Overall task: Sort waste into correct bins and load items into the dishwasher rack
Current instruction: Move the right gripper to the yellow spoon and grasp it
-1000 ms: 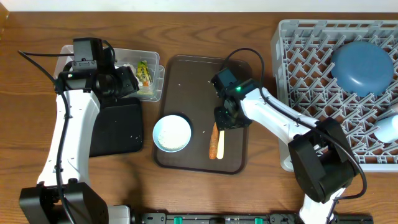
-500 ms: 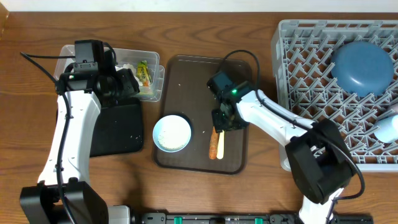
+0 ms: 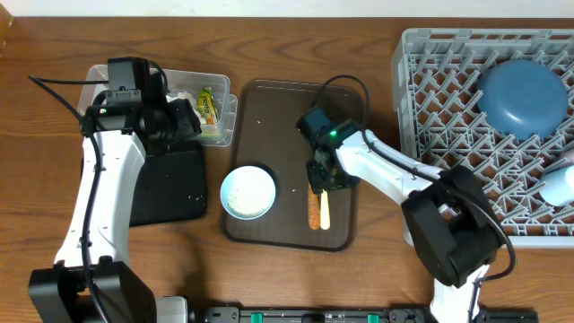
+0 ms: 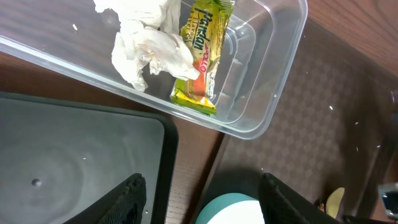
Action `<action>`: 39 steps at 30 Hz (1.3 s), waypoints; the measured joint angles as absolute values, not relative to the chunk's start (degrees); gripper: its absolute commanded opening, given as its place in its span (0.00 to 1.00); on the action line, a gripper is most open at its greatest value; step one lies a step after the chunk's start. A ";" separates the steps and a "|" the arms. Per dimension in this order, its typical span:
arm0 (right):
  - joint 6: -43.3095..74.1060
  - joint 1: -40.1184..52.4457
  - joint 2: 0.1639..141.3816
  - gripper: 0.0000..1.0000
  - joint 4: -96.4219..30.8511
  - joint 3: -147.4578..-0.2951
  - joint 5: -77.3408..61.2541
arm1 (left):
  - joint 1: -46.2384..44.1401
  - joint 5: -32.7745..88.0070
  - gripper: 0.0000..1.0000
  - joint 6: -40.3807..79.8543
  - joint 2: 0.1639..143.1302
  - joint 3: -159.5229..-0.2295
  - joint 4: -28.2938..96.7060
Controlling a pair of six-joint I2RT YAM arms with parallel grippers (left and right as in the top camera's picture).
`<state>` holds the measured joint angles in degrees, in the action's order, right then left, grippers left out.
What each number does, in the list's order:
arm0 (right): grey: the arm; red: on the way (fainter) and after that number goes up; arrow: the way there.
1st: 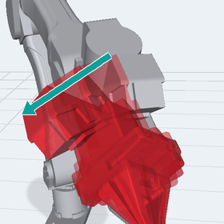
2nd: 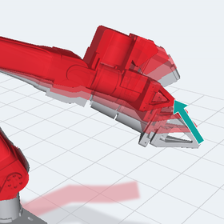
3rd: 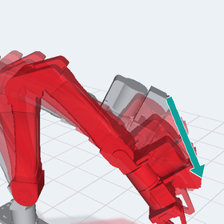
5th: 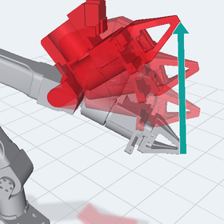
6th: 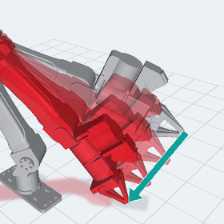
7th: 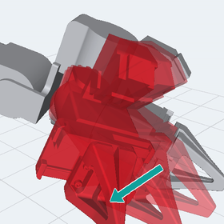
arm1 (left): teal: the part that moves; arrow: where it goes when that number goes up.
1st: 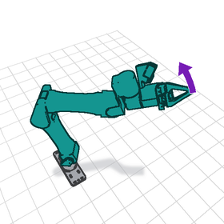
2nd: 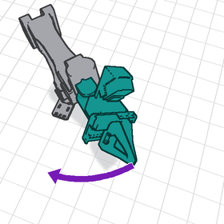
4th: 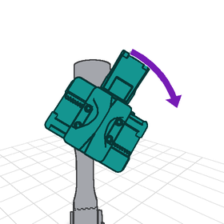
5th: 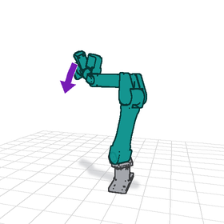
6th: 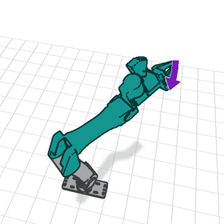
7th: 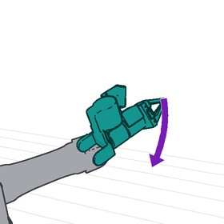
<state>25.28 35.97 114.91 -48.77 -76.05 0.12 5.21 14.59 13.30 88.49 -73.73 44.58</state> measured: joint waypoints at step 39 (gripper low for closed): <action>22.96 35.97 114.91 0.01 -45.60 -76.05 -0.62 | 5.21 14.59 0.60 13.30 88.49 -73.73 44.56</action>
